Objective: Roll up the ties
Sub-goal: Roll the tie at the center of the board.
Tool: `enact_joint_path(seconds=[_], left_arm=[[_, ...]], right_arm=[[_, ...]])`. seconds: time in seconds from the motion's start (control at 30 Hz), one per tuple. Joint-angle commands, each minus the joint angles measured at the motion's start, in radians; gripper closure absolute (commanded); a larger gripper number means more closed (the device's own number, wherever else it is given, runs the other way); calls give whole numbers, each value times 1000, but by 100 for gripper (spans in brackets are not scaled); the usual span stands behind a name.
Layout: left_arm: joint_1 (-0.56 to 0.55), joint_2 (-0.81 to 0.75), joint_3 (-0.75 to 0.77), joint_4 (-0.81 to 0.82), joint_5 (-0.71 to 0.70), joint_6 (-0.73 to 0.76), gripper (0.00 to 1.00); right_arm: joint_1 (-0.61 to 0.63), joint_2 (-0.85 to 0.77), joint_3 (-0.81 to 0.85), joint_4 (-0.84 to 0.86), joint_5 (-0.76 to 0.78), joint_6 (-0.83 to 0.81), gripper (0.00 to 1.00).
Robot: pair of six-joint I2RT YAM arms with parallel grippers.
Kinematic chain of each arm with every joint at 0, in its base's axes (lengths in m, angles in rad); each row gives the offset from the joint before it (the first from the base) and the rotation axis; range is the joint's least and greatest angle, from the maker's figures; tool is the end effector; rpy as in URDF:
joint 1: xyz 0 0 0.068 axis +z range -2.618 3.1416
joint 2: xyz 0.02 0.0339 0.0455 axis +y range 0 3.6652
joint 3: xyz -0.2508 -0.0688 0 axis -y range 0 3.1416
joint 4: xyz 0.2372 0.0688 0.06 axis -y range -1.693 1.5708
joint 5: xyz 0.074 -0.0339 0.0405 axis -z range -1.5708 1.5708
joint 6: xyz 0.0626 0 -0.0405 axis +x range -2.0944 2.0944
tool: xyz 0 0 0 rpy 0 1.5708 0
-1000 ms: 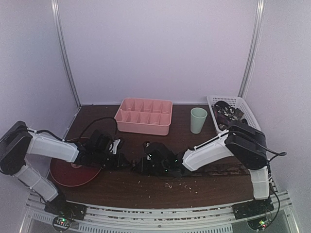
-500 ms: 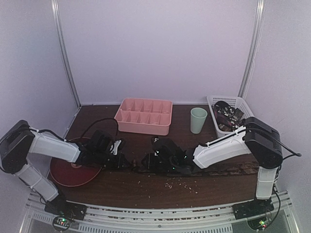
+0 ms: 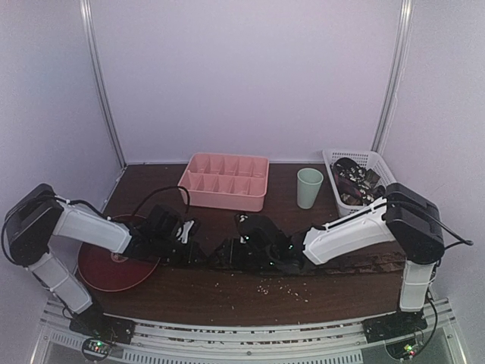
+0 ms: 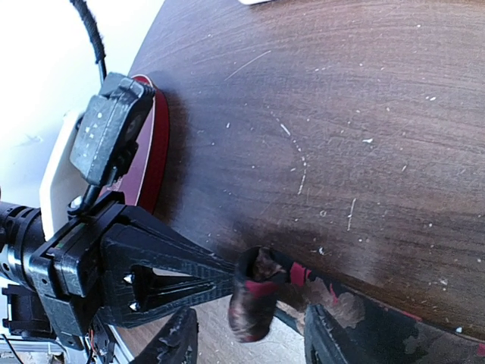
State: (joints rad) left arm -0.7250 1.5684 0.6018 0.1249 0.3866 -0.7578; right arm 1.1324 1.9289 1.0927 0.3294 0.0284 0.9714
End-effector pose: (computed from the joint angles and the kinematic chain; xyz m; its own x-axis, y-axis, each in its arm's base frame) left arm 0.2025 -0.2109 0.1048 -0.9568 -0.0028 -0.2906 0.1990 0.7225 -0.6621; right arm 0.1845 0.3893 0.1463 -0.8548 0.1210 -0.5046 -0.3345 0.6149 0.7141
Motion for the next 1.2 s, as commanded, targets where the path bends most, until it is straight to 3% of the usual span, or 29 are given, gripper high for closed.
enact_joint_path(seconds=[0.0, 0.27, 0.73, 1.17], left_arm=[[-11, 18, 40, 42, 6, -7, 98], [-17, 39, 55, 38, 0, -5, 98], [-24, 52, 55, 38, -5, -4, 97], [-30, 43, 44, 24, -41, -14, 94]], right_arm=[[6, 22, 31, 3, -11, -1, 51], [7, 66, 63, -72, 13, 3, 57], [5, 82, 66, -108, 39, -15, 85], [4, 119, 62, -159, 68, -22, 87]])
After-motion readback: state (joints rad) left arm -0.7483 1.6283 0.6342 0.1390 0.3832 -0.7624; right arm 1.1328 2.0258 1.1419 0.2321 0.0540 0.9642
